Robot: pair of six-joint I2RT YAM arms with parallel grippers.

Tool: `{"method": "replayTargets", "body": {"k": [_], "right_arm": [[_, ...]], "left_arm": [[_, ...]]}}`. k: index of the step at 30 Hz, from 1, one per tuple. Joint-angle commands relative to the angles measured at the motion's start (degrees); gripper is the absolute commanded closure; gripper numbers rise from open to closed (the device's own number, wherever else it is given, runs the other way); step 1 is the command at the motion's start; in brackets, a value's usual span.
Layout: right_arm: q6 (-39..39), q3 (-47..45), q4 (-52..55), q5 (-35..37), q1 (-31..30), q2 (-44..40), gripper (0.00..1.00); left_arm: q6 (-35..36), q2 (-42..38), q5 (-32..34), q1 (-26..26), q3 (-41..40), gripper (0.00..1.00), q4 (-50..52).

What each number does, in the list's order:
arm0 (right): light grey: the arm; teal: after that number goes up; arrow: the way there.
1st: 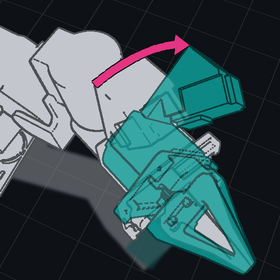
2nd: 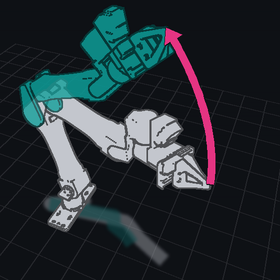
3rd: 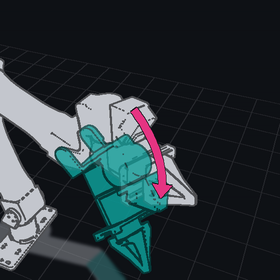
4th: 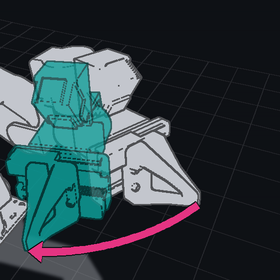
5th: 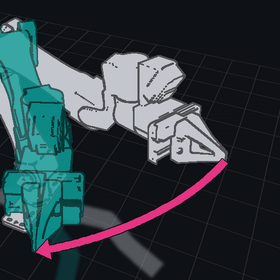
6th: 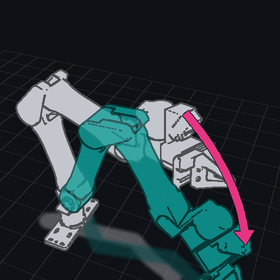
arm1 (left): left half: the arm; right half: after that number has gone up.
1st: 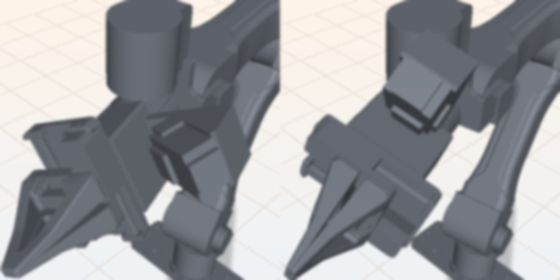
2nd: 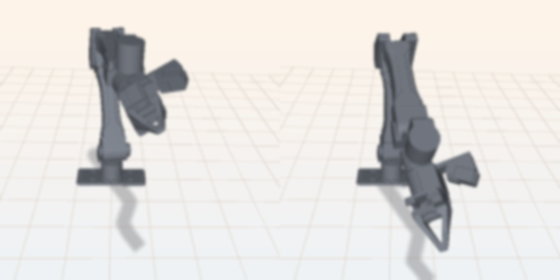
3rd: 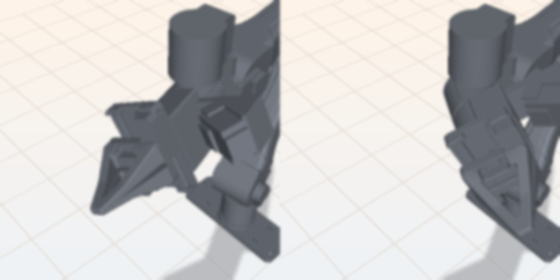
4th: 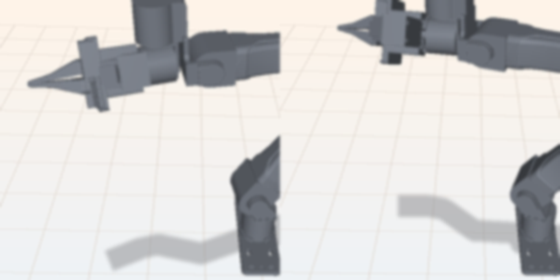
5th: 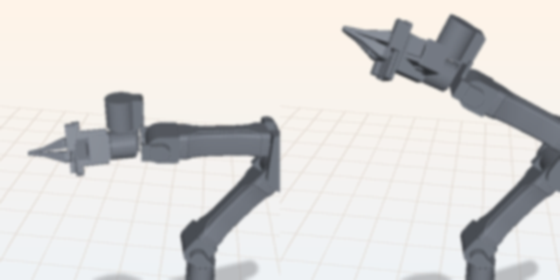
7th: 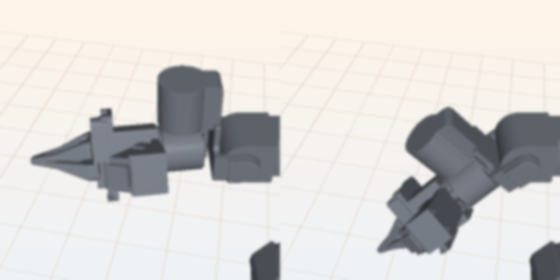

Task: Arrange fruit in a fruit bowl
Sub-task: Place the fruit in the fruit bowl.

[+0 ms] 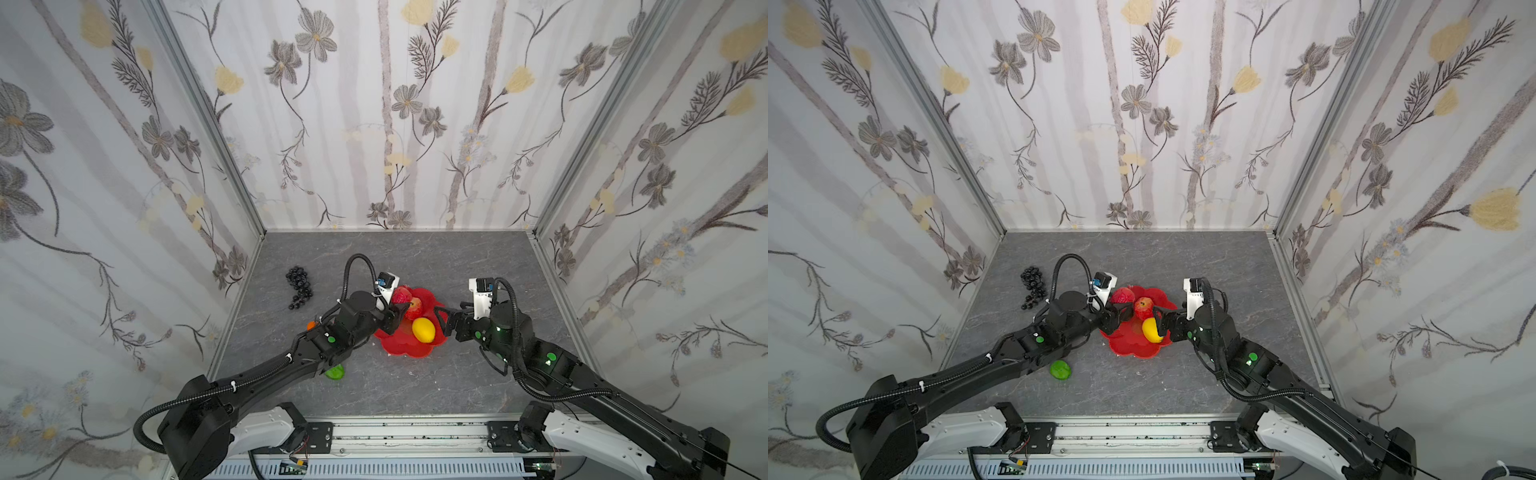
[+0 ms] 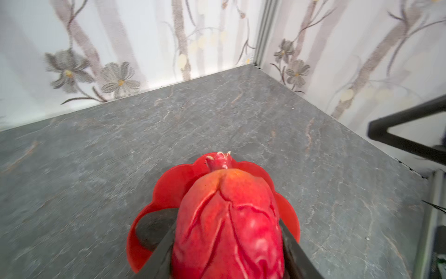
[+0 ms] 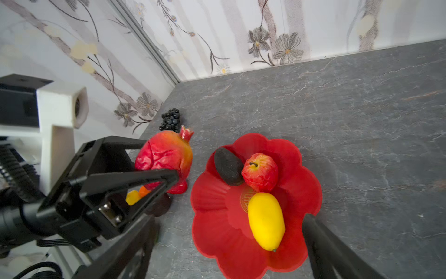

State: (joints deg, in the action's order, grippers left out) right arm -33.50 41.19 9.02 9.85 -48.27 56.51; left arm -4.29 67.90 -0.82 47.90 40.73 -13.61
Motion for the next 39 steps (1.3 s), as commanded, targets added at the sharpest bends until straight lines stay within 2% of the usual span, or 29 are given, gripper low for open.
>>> {"method": "replayTargets", "body": {"k": [1,10,21,30,39], "right_arm": [[-6.2,0.1,-2.6,-5.0,-0.1,-0.3,0.06],[-12.1,-1.5,-6.8,-10.4,-0.1,0.5,0.07],[-16.7,-2.2,-10.2,-13.8,-0.1,3.0,0.11],[-17.0,-2.1,-12.1,-14.5,-0.1,3.7,0.20],[-16.1,-1.7,-13.2,-15.7,-0.1,4.4,0.36]], "left_arm": [[4.9,0.3,-2.6,2.4,-0.8,0.62,-9.1],[9.6,3.0,-4.5,7.7,-1.3,0.60,-14.4],[10.2,3.2,-4.5,9.1,-1.6,0.60,-15.7],[10.6,3.5,-4.6,9.1,-2.0,0.59,-16.5],[11.1,3.7,-4.9,9.2,-2.1,0.56,-16.4]]}}
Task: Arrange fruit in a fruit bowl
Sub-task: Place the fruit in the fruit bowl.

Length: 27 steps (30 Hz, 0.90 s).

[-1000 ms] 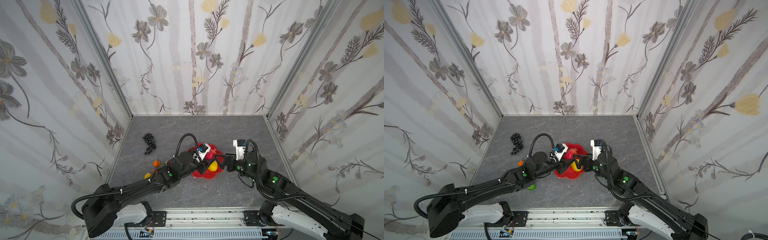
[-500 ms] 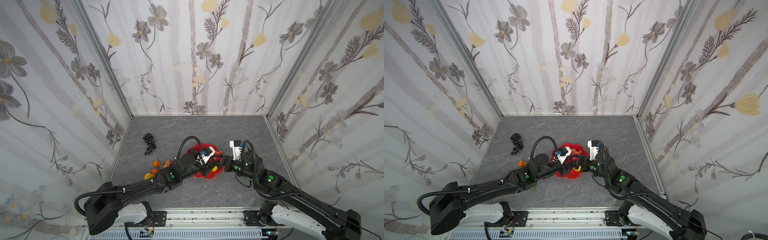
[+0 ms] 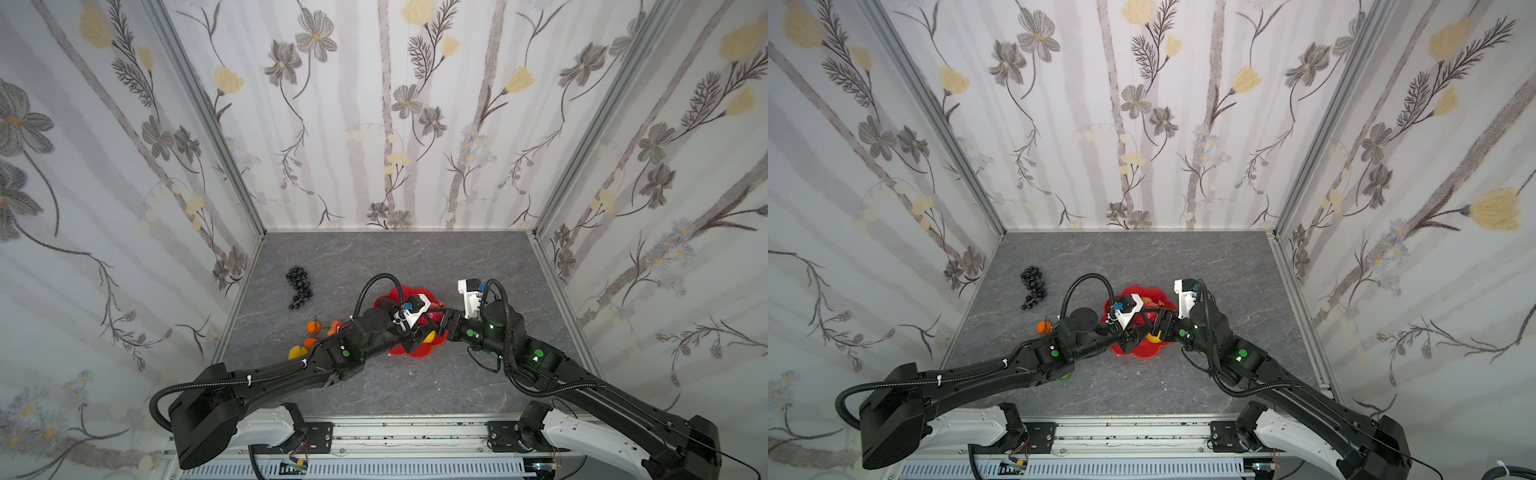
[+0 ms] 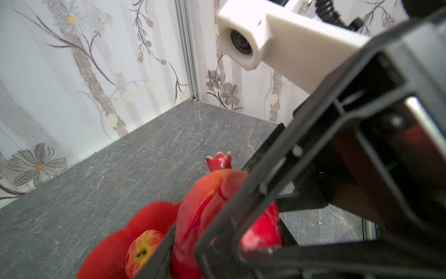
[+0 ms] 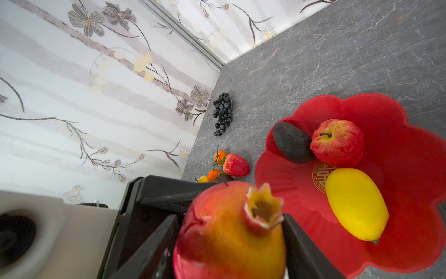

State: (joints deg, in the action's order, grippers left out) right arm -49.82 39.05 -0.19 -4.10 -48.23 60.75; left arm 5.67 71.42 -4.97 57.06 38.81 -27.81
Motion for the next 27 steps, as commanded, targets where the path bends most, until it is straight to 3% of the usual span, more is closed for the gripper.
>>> {"method": "replayTargets", "body": {"k": [1,8,16,22,27], "right_arm": [[0.4,0.4,-4.0,-1.7,-0.1,0.2,0.37],[1.5,0.7,-3.4,-1.4,-0.2,-0.2,0.43],[5.2,2.1,-0.7,1.6,-1.9,0.1,0.45],[12.5,3.7,5.1,8.7,-3.3,0.5,0.45],[19.1,6.2,8.9,14.6,-5.4,2.2,0.45]], "left_arm": [[1.1,0.2,-0.9,0.1,-0.1,0.56,-1.9],[1.2,0.4,-1.1,0.1,0.3,0.52,-0.9],[0.5,-1.7,-0.2,0.1,0.0,0.34,3.9],[-3.4,-8.6,6.8,-0.1,-4.7,0.19,8.8],[-6.8,-16.1,12.9,-0.8,-6.5,0.18,17.7]]}}
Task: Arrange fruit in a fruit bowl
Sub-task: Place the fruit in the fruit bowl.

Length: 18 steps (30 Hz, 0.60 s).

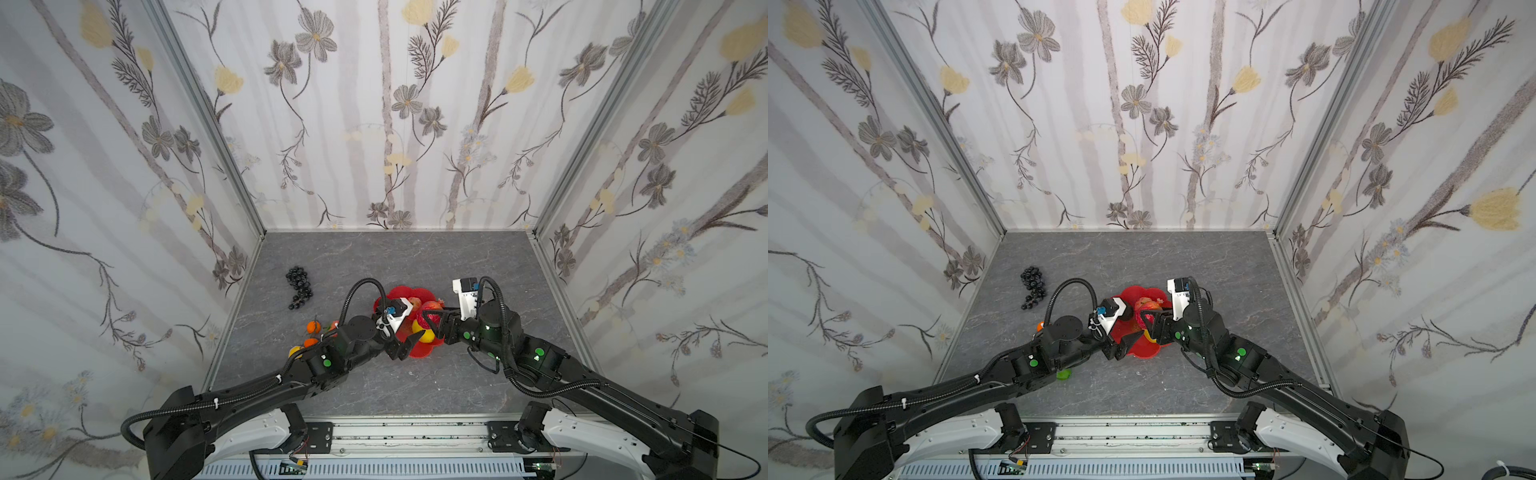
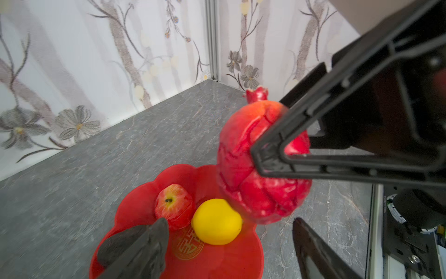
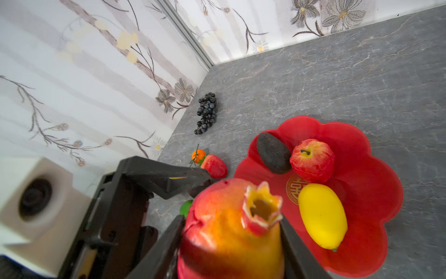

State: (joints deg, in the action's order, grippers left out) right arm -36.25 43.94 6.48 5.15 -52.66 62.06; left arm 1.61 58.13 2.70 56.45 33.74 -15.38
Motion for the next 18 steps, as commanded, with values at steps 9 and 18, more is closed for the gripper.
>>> {"method": "replayTargets", "body": {"k": [9,18], "right_arm": [[12.1,5.5,2.7,12.2,-6.1,10.6,0.45],[17.6,14.1,5.9,14.5,-8.9,24.8,0.46]], "left_arm": [[-11.1,-17.4,27.0,-7.2,-7.2,0.08,15.7],[-12.3,-30.4,39.2,-11.9,-11.6,0.05,22.5]]}}
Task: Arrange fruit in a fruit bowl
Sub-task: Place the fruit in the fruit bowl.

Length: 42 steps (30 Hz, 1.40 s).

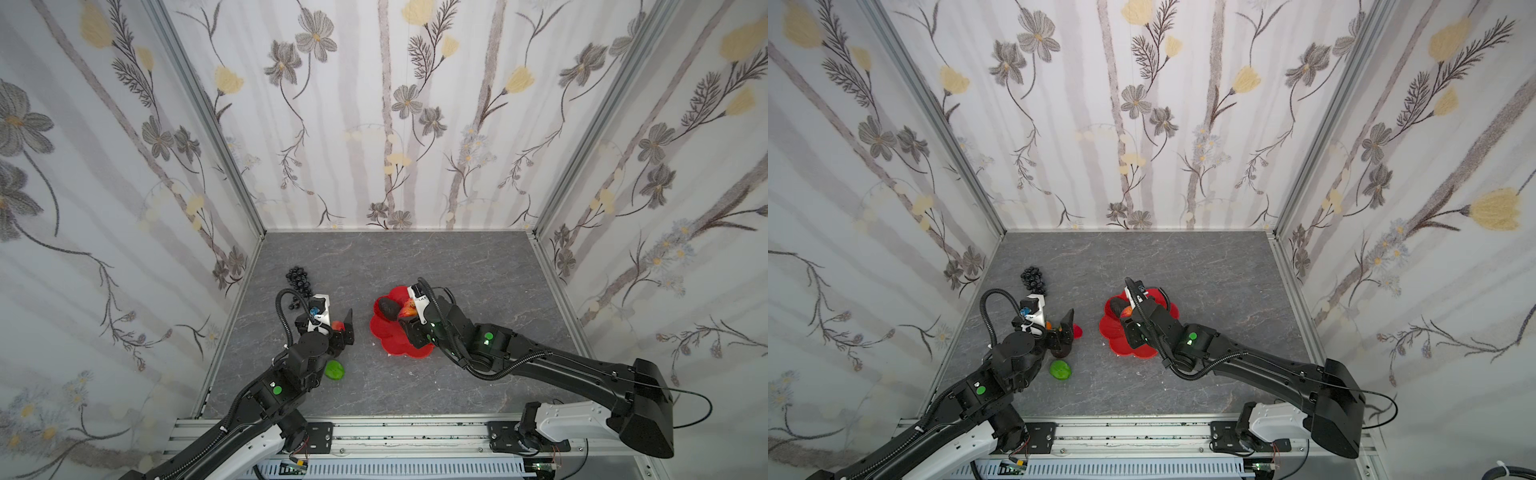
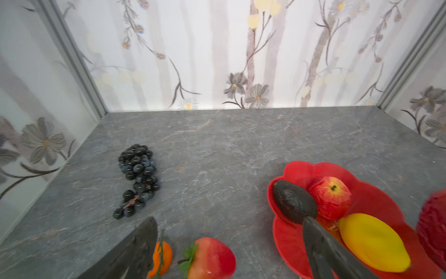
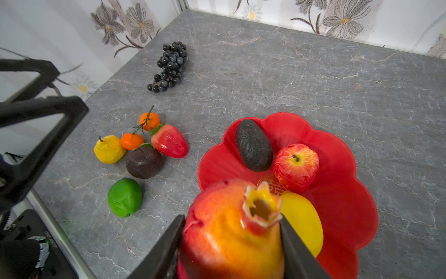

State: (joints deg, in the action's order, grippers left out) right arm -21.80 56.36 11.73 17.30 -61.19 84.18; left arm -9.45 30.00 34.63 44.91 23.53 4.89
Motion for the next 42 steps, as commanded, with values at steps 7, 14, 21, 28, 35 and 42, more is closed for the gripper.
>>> {"method": "replayTargets", "body": {"k": [7,14,21,28,35,42], "right_arm": [[9.3,10.3,6.5,3.3,-0.5,14.8,0.45],[14.0,14.7,8.0,4.8,-0.5,21.6,0.45],[16.5,17.4,9.2,5.6,-0.4,26.6,0.45],[17.0,19.4,9.1,4.5,0.0,30.3,0.45],[17.2,20.5,8.8,4.3,0.7,33.3,0.45],[17.4,20.8,8.3,4.5,1.4,35.3,0.44]], "left_arm": [[1.0,-9.9,6.4,-1.0,-7.7,0.01,-0.5],[1.5,-13.6,5.0,-2.1,-10.6,0.01,-1.9],[1.4,-14.4,3.9,-2.9,-11.4,0.01,-2.7],[1.2,-14.5,3.6,-3.1,-11.7,0.01,-3.0],[1.3,-15.6,3.9,-3.2,-11.9,0.01,-2.5],[1.3,-18.6,3.9,-3.3,-12.6,0.01,-1.9]]}}
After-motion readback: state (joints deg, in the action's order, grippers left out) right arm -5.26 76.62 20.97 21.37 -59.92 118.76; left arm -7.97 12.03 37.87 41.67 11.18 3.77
